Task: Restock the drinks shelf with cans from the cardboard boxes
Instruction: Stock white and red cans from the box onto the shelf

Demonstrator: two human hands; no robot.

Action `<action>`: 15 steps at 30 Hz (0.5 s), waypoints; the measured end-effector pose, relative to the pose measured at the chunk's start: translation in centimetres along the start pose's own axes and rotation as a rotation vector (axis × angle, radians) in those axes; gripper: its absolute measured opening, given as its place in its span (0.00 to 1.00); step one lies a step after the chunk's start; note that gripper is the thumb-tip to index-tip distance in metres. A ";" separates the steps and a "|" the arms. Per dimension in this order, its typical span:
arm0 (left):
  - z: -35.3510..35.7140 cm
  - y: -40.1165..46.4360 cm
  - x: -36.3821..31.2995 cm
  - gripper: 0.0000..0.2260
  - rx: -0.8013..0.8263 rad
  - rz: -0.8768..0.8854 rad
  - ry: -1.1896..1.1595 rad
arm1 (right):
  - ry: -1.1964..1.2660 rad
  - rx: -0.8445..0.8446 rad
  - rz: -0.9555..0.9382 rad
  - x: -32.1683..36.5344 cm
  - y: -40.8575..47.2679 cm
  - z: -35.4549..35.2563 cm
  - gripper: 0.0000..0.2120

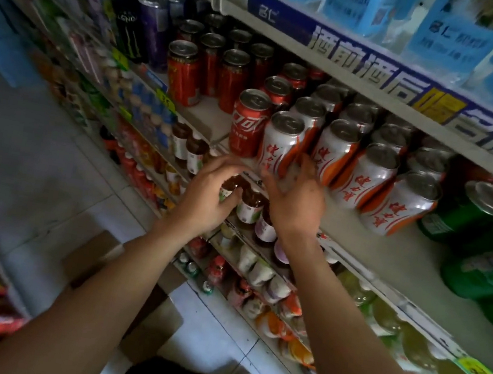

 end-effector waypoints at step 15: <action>-3.7 -25.2 27.9 0.13 0.184 -1.158 -0.101 | 0.219 1.172 -0.046 5.7 -17.2 26.4 0.10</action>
Point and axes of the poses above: each hand's wrist, its own y-axis towards the middle knuckle, its own z-axis out of the palm, x = y × z, the point moved 4 cm from there along y, towards the middle knuckle, and after that the axes turned 4 degrees about -z, right-handed, at the moved point
